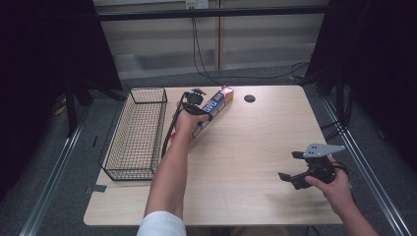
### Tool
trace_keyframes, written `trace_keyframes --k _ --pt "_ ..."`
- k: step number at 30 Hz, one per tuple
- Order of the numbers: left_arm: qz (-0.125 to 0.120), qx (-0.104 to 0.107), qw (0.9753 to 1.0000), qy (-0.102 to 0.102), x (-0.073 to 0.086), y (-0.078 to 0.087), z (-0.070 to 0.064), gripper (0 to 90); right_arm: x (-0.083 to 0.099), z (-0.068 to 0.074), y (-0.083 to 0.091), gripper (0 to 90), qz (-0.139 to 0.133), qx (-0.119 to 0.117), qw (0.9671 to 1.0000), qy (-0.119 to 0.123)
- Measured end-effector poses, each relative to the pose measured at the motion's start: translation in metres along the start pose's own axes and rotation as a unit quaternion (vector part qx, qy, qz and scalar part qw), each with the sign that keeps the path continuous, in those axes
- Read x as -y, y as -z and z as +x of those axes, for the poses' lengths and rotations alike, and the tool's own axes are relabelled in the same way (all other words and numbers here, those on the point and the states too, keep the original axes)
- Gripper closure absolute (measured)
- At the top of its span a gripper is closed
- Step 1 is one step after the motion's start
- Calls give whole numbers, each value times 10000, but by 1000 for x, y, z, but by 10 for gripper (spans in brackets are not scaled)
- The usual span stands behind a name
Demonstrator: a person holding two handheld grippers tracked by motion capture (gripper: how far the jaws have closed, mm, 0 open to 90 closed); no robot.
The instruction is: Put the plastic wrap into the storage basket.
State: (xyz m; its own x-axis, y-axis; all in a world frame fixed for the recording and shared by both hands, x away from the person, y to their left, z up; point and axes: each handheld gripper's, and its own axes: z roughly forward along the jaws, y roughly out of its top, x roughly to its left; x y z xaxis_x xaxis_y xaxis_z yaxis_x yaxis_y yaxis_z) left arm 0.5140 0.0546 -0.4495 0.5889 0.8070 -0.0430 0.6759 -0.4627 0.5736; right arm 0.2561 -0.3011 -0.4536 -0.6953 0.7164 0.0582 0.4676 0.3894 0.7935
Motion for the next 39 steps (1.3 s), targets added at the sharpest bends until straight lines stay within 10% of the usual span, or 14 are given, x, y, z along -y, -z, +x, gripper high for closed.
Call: trace_keyframes --k 25,35,39 --pt "348 -222 9991 -46 3 -1 -6 386 0 0 0 45 -15 -14 10000 13" --pt "783 -131 9966 211 8 11 -20 400 0 1 0 45 -15 -14 10000 6" --pt "554 -13 9972 498 7 7 -16 341 0 1 0 45 -43 -13 10000 -4"
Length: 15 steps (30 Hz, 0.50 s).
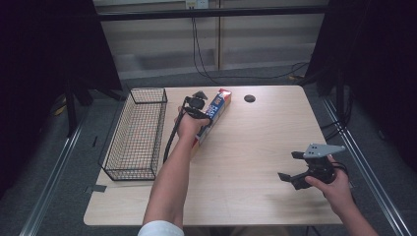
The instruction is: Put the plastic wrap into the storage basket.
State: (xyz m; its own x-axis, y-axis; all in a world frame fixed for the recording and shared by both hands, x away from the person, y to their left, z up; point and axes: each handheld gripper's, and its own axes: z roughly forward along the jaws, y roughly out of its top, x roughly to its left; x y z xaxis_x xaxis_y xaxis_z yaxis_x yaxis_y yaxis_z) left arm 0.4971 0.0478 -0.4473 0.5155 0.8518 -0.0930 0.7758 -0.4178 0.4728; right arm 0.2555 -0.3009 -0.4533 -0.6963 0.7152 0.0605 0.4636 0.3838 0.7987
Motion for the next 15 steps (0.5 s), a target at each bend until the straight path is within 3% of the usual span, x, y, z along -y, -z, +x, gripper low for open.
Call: trace_keyframes --k 5,9,11,15 --pt "146 -18 9999 -26 -3 -14 -1 273 0 -1 -1 46 2 17 10000 9" --pt "173 -186 9995 -163 -8 -18 -7 372 0 -1 -3 46 41 -18 10000 46" --pt "228 -134 9995 -181 -10 -19 -5 385 0 0 -3 46 43 -13 10000 62" --pt "583 -146 9976 -345 -15 -17 -8 413 0 -1 -2 47 43 5 10000 69"
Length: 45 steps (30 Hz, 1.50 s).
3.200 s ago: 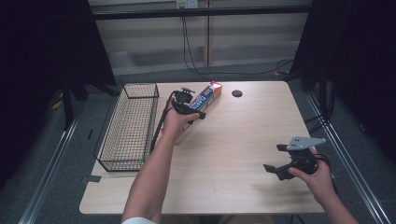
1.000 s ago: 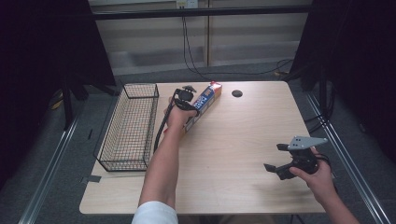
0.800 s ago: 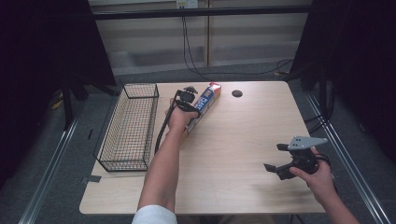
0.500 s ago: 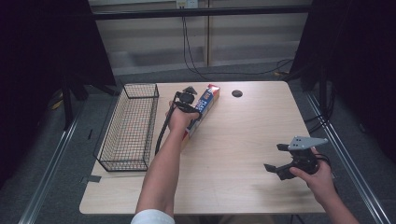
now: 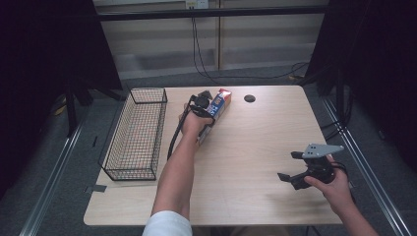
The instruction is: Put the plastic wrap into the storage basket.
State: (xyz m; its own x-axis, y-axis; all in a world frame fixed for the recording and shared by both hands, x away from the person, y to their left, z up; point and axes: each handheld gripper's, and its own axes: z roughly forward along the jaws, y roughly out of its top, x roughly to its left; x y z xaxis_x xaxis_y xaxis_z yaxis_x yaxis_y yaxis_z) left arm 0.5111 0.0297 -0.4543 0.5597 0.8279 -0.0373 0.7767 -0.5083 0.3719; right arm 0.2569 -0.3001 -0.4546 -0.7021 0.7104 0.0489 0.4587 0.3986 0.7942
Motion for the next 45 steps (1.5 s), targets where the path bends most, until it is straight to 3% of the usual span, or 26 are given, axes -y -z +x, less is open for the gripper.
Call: trace_keyframes --k 3,7,14,27,36,37,39,40,44,45 --pt "128 -20 9999 62 0 2 -4 424 0 0 1 48 -5 13 10000 2" --pt "282 115 9994 134 2 8 -6 431 0 -1 0 49 -21 -18 10000 -7" --pt "472 145 9986 214 6 31 -2 440 0 -1 1 50 -38 -14 10000 -45" --pt "324 76 9987 391 17 68 14 446 -1 0 0 52 -85 -21 9999 -68" --pt "269 135 9982 524 20 85 16 446 -1 0 0 52 -97 -61 9999 -106" --pt "289 141 9985 454 20 87 17 446 -1 0 0 52 -99 -64 9999 -108" --pt "207 160 9981 565 20 91 15 446 -2 0 0 52 -109 -52 9999 -95" --pt "257 160 9984 484 20 94 16 445 -2 0 0 52 -127 -72 9998 -98" --pt "160 178 9979 594 21 103 15 445 -2 0 1 51 -140 -59 9998 -106" --pt "184 155 9982 545 20 107 16 445 -2 0 0 51 -152 -64 9998 -93"
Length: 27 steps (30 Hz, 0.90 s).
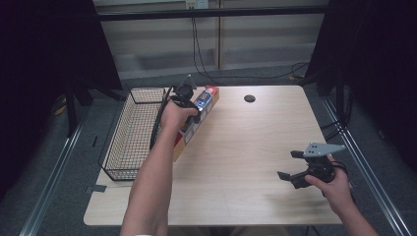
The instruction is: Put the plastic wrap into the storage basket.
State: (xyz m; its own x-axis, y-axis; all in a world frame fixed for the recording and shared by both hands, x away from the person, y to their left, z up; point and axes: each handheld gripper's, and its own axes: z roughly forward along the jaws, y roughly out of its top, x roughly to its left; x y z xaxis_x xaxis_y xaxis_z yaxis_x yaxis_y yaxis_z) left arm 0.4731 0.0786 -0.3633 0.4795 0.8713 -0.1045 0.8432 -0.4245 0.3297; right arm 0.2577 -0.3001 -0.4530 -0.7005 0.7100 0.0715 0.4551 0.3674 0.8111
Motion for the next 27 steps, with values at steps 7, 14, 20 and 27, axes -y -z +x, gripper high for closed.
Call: trace_keyframes --k 7,14,20,27 --pt "-173 -26 9998 69 2 23 4 443 0 1 -1 49 24 -42 10000 -11" --pt "-168 -10 9997 160 6 39 10 444 0 1 -2 29 87 -31 10000 -19" --pt "-184 -52 9996 183 12 46 15 445 0 1 -2 30 63 -57 10000 -25" --pt "-185 -107 9993 310 20 52 25 445 0 1 -3 29 76 -66 9999 5"
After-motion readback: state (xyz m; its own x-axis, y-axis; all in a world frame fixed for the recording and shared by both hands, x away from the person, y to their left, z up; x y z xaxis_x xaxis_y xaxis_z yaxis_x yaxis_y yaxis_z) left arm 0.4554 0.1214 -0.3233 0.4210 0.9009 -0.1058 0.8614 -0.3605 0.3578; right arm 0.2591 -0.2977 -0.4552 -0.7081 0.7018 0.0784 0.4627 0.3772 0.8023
